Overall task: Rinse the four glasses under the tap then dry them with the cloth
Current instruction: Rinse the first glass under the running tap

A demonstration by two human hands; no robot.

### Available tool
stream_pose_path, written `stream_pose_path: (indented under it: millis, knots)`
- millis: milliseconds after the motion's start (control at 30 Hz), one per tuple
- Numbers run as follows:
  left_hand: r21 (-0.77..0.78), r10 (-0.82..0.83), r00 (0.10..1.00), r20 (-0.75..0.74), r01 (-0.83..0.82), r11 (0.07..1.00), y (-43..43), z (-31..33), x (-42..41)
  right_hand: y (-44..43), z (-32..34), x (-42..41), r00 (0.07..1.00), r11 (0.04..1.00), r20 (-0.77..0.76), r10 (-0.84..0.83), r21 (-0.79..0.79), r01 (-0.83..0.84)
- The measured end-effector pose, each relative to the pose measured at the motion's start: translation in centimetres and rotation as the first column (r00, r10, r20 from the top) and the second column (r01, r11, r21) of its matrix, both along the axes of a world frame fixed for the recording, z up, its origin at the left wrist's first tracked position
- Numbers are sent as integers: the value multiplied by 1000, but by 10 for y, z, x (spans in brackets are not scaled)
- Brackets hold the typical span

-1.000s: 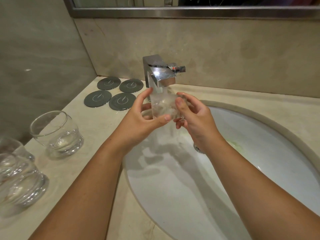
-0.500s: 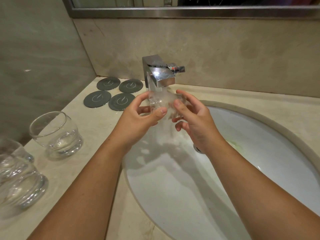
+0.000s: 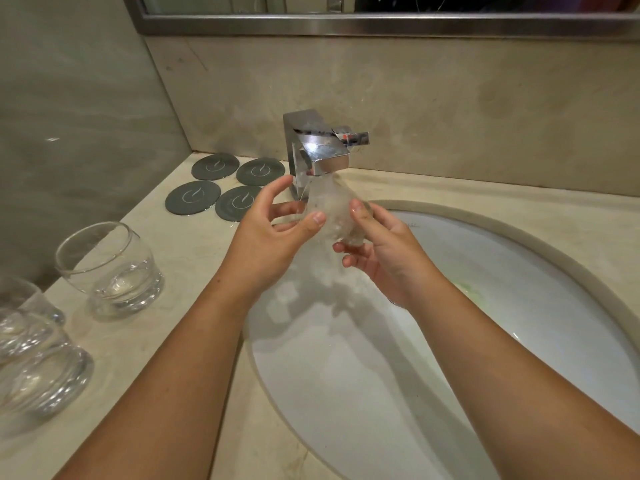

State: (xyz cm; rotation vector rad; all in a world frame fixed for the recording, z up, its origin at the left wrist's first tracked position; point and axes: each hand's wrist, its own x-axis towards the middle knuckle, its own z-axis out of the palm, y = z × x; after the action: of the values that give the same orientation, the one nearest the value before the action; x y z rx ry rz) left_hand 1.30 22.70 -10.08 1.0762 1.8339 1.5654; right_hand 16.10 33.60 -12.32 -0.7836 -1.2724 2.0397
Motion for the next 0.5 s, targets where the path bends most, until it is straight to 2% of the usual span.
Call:
stream_pose_path:
  millis: [133,333,500]
  knots:
    - [2,24,1000,-7,-24,1000,1,-2,-3,0,1,2,997,998,47,63,-25,-62]
    - [10,31,998,56,-32,999,3,-7,-7,-3,0,1,984,990,114,133,30,-137]
    - [-29,5,989,147,-1,1000,5,-7,-4,-5,-1,-2,989,992,80,126,7,-127]
